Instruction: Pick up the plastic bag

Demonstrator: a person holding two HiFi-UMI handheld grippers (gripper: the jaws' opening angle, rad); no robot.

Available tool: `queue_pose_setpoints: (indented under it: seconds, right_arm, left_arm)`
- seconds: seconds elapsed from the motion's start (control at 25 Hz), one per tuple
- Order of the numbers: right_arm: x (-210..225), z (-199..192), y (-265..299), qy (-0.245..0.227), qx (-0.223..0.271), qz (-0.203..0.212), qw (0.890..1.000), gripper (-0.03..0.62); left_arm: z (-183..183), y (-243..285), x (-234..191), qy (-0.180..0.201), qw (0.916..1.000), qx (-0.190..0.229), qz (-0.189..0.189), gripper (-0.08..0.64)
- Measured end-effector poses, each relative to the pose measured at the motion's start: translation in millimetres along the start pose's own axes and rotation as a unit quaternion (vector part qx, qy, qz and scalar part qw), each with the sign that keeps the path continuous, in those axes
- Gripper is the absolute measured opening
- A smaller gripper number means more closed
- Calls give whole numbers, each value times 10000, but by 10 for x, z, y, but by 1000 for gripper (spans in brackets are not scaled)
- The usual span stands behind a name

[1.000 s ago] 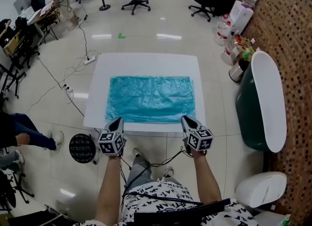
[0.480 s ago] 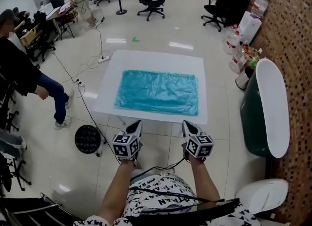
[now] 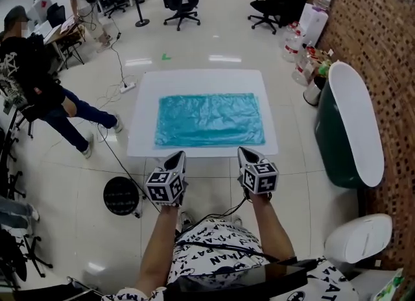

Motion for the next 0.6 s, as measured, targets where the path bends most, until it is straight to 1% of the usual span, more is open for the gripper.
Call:
queue_pose_setpoints:
  seconds: [0.28,0.6]
  right_arm:
    - [-39,-24,40,124,-12,-90,9999,0]
    - [-19,-38,87,121,-99,-116,9998,1]
  left_arm:
    - [-34,83,27,96,9996,-142,-204,0]
    - [-48,140,29,69,9994,-205,-269,0]
Point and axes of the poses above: the fingertips, and each gripper's own axes: y forward along the fingers, x to its right, z out of its top, the point moved 4 cm from there along -y, backward along the fingers, and after that the axes turned 2 degrees about y, right-handed, at the moved point
